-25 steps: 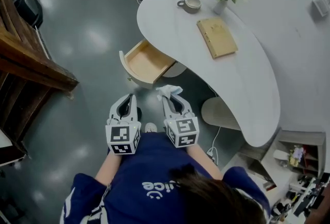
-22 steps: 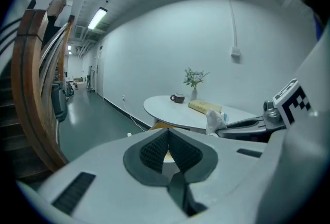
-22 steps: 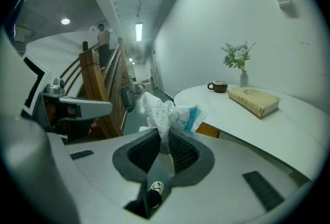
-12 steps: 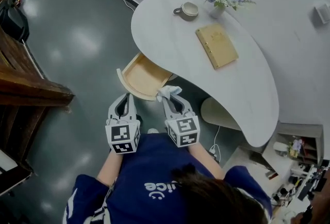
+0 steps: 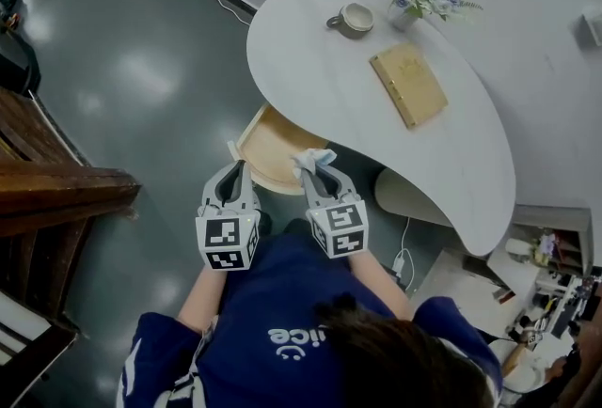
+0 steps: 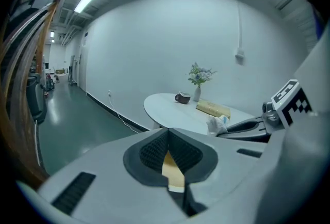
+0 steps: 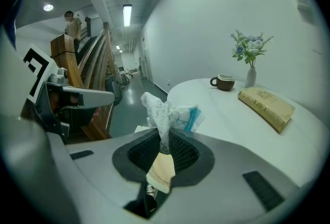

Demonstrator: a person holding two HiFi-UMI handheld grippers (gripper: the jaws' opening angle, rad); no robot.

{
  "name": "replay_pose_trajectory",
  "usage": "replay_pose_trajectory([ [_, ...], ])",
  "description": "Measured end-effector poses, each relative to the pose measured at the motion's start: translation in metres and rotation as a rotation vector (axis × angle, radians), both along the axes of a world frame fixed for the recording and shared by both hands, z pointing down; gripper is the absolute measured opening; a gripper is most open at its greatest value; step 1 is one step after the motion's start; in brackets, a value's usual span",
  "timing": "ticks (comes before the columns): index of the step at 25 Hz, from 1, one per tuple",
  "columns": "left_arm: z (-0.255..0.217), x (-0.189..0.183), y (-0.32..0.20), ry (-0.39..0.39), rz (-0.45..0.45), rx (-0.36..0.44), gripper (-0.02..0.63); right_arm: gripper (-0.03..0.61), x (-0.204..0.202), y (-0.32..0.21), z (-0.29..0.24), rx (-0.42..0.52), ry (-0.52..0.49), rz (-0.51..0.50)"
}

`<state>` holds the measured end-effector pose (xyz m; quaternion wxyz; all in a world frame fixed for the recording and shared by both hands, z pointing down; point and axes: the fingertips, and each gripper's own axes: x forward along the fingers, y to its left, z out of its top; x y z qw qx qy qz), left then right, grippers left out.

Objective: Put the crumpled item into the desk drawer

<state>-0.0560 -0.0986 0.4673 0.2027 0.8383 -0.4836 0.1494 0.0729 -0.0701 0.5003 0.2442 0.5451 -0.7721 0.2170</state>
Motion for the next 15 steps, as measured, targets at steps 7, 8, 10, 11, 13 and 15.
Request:
replay_pose_trajectory([
  [7,0.003,-0.002,-0.012,0.040,0.075,-0.023,0.004,0.060,-0.015,-0.014,0.013,-0.037,0.058,-0.049],
  [8,0.005,-0.001,-0.012,0.034,0.082,-0.030,0.003,0.060,-0.015,-0.016,0.014,-0.039,0.064,-0.058],
  [10,0.010,-0.001,-0.014,0.012,0.079,-0.046,0.003,0.060,-0.017,-0.021,0.015,-0.040,0.062,-0.069],
  [11,0.011,-0.002,-0.015,0.007,0.071,-0.054,0.003,0.060,-0.018,-0.024,0.015,-0.043,0.060,-0.076],
  [13,0.011,-0.001,-0.017,0.007,0.057,-0.059,0.003,0.060,-0.018,-0.027,0.015,-0.056,0.060,-0.091],
  [15,0.010,0.000,-0.019,0.009,0.046,-0.059,0.003,0.060,-0.017,-0.029,0.020,-0.076,0.065,-0.112],
])
